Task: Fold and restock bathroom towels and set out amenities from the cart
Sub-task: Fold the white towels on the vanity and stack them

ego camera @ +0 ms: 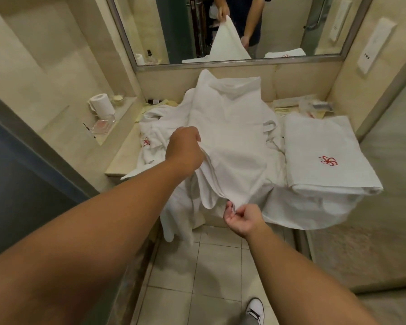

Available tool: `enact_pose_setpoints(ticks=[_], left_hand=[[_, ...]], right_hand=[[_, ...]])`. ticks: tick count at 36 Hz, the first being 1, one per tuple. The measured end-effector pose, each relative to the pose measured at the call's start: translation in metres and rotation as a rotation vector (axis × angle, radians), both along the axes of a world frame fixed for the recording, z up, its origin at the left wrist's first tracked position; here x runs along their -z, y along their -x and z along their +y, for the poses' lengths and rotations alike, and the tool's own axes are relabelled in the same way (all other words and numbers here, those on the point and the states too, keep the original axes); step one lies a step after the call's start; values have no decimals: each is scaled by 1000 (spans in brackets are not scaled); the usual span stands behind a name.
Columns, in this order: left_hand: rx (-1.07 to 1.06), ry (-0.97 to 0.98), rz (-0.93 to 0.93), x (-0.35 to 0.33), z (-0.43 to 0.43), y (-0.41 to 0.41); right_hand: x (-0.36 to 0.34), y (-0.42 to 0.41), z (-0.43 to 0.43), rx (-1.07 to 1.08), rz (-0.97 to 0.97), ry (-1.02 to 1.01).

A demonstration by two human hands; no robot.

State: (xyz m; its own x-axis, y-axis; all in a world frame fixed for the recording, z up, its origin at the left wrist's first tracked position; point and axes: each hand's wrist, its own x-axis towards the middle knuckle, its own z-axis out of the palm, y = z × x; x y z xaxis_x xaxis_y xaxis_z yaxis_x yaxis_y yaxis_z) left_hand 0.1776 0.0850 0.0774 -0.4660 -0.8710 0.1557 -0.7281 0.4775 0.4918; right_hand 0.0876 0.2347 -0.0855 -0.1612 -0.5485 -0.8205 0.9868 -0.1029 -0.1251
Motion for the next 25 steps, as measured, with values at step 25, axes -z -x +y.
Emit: enact_pose_setpoints(ticks=[25], left_hand=[[37, -98, 47, -26, 5, 15]], right_hand=[[-54, 32, -62, -549, 1066, -43]])
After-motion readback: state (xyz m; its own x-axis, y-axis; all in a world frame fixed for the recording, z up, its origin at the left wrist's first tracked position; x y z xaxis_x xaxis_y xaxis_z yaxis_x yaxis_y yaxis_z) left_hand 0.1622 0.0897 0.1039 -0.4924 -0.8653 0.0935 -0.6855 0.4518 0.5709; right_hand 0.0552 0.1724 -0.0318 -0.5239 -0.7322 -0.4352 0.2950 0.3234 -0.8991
